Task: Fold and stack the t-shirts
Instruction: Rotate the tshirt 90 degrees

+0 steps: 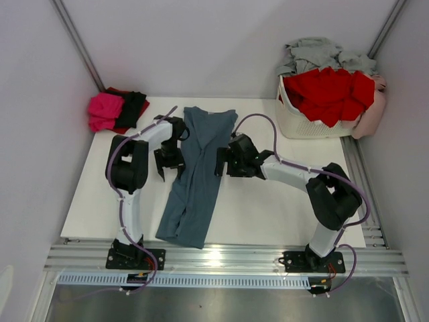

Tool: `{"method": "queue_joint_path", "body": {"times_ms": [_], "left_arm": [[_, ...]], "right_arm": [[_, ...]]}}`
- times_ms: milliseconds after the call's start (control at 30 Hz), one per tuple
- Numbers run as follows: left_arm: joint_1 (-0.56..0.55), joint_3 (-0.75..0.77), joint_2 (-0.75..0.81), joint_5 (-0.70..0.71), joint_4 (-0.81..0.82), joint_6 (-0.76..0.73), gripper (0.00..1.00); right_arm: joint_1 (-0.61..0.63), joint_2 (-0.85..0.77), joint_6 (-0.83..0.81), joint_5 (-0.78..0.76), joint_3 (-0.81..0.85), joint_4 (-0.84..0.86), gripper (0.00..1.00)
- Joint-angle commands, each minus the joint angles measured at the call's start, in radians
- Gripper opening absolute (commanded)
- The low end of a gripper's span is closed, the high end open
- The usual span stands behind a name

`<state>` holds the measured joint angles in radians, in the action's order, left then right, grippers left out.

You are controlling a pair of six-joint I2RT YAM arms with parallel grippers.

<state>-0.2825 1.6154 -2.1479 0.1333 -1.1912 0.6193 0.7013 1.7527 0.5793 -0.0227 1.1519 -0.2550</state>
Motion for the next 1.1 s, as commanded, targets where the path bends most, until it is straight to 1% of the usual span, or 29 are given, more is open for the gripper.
{"method": "queue_joint_path", "body": {"times_ms": [0,67,100,133,233,333,367,433,467,533,567,633,667,700,833,1067], "left_arm": [[-0.004,-0.104,0.100,-0.076,0.064,-0.015,0.64],[-0.004,-0.121,0.103,-0.122,0.055,-0.026,0.64],[-0.006,-0.150,0.106,-0.126,0.059,-0.029,0.63],[-0.004,-0.161,0.112,-0.179,0.067,-0.032,0.63],[-0.006,-0.222,0.141,-0.259,0.100,-0.036,0.62],[-0.004,-0.248,0.164,-0.293,0.108,-0.044,0.62],[-0.004,-0.253,0.169,-0.299,0.107,-0.043,0.62],[-0.004,-0.279,0.189,-0.301,0.114,-0.046,0.62],[-0.006,-0.284,0.192,-0.297,0.116,-0.046,0.62],[-0.004,-0.305,0.201,-0.297,0.119,-0.049,0.62],[-0.004,-0.308,0.203,-0.296,0.119,-0.049,0.62],[-0.006,-0.327,0.210,-0.305,0.127,-0.046,0.61],[-0.006,-0.351,0.214,-0.310,0.131,-0.044,0.61],[-0.006,-0.359,0.223,-0.322,0.139,-0.041,0.61],[-0.015,-0.388,0.240,-0.340,0.140,-0.038,0.60],[-0.043,-0.477,0.321,-0.347,0.151,-0.026,0.60]], "right_arm": [[0.017,0.001,0.045,0.066,-0.035,0.077,0.99],[0.020,0.025,0.057,0.095,-0.050,0.100,0.98],[0.018,0.034,0.062,0.105,-0.050,0.108,0.96],[0.020,0.042,0.065,0.116,-0.054,0.114,0.95],[0.021,0.079,0.080,0.165,-0.060,0.151,0.88],[0.023,0.114,0.091,0.211,-0.058,0.181,0.73],[0.023,0.122,0.094,0.222,-0.058,0.197,0.62],[0.024,0.137,0.099,0.247,-0.057,0.206,0.52],[0.024,0.143,0.099,0.251,-0.057,0.217,0.42],[0.024,0.152,0.102,0.257,-0.054,0.221,0.34],[0.023,0.156,0.102,0.257,-0.052,0.223,0.24],[0.024,0.168,0.103,0.262,-0.044,0.224,0.14],[0.024,0.171,0.105,0.262,-0.043,0.223,0.05],[0.024,0.172,0.105,0.256,-0.038,0.221,0.00],[0.024,0.172,0.108,0.213,-0.021,0.192,0.00],[0.006,0.159,0.094,0.061,0.046,0.093,0.00]]}}
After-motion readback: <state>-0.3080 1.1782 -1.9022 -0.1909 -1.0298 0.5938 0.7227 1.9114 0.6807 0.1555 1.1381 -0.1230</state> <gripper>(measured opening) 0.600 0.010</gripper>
